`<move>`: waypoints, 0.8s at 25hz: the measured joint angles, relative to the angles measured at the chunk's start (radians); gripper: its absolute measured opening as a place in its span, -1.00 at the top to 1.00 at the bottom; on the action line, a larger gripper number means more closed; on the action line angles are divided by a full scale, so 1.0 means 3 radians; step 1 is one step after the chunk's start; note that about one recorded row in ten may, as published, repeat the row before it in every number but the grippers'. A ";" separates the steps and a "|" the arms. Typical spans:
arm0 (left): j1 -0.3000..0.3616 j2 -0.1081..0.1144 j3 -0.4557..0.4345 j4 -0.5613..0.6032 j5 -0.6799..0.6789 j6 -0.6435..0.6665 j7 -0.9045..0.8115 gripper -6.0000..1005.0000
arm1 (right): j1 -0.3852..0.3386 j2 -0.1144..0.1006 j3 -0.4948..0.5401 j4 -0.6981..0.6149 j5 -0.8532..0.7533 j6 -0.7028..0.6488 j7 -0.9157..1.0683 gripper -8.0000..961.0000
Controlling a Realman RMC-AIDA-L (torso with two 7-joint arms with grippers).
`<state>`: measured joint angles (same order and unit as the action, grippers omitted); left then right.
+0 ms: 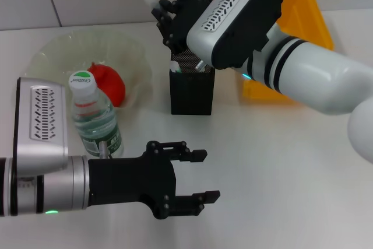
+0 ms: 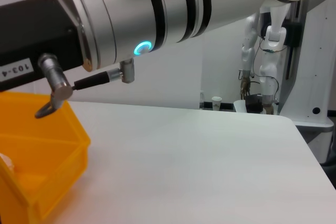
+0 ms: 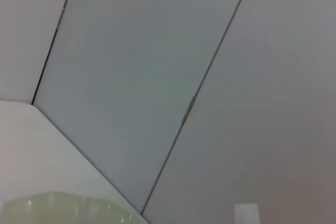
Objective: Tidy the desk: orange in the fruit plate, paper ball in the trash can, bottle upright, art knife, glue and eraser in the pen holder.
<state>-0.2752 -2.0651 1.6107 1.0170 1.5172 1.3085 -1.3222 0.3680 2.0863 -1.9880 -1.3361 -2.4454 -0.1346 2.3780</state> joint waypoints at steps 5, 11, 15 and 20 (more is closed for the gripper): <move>0.0002 -0.0003 0.0000 0.0000 0.0000 0.0000 0.0000 -0.39 | -0.0029 0.0005 -0.0028 0.0016 0.0002 0.0041 0.0001 0.71; 0.0002 -0.0004 0.0001 0.0000 0.0000 -0.0001 -0.0001 -0.39 | -0.0041 0.0005 -0.0083 0.0062 0.0010 0.0133 0.0002 0.71; 0.0002 -0.0004 0.0002 0.0000 0.0000 -0.0009 -0.0001 -0.39 | -0.0040 0.0005 -0.0113 0.0127 0.0082 0.0234 0.0003 0.71; -0.0005 -0.0004 0.0000 0.0000 0.0000 -0.0018 0.0000 -0.39 | -0.0038 0.0005 -0.0141 0.0177 0.0088 0.0304 0.0008 0.72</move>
<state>-0.2766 -2.0663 1.6107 1.0170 1.5171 1.3030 -1.3223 0.3564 2.0878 -2.0302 -1.2829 -2.4189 -0.0435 2.3804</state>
